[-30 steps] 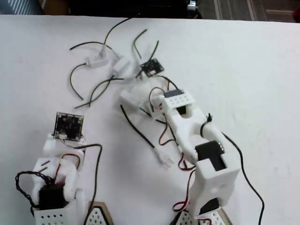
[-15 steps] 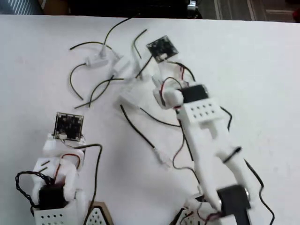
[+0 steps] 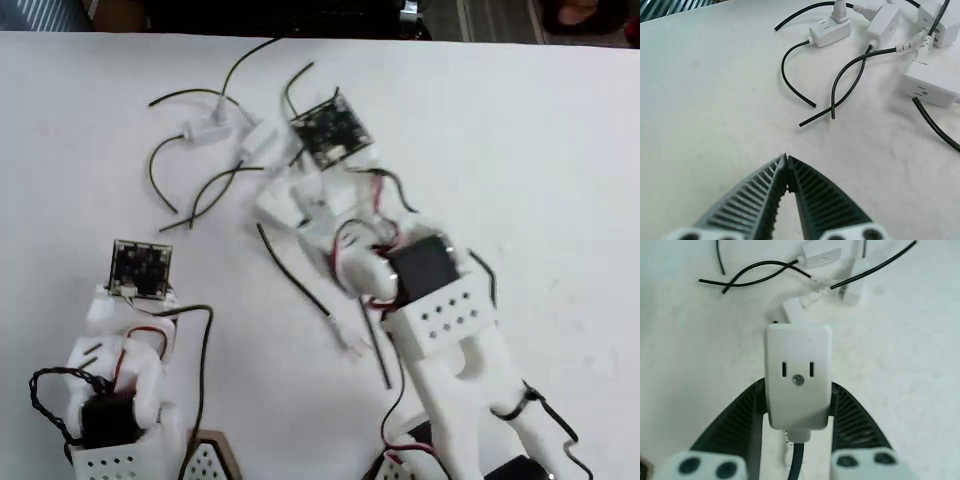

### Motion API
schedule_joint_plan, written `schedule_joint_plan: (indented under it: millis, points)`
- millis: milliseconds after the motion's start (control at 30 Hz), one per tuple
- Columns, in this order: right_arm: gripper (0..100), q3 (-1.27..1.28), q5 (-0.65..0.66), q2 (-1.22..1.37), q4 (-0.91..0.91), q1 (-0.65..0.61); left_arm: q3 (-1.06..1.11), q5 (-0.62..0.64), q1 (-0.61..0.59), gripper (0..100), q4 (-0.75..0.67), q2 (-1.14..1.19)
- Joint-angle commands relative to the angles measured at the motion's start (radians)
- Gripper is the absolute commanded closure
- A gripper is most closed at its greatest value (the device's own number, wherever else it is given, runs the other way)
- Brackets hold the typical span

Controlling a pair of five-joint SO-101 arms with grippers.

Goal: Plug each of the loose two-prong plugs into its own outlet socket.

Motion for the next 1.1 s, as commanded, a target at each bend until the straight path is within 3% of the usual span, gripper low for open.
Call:
schedule_joint_plan:
  millis: [0,100,267,500,633,800,1067]
  points:
    - [97.8,0.012,-0.107,0.074,-0.076,-0.102,-0.046,0.011,-0.036,98,-0.014,-0.007]
    - [95.0,0.025,-0.161,0.196,-0.150,-0.130,-0.051,0.012,-0.054,98,-0.014,-0.007]
    - [76.1,0.017,-0.196,0.343,-0.134,-0.173,-0.048,0.012,-0.056,98,-0.014,-0.007]
    - [76.2,-0.051,-0.120,0.249,0.081,-0.111,-0.046,0.012,-0.054,98,-0.014,-0.007]
    - [82.6,-0.044,-0.035,0.229,0.183,-0.038,-0.046,0.012,-0.054,98,-0.014,-0.007]
    - [85.8,0.066,0.084,0.328,0.153,0.051,-0.046,0.011,-0.054,98,-0.014,-0.007]
    - [85.8,0.104,0.109,0.541,0.128,0.033,-0.034,0.011,-0.054,98,-0.018,-0.007]
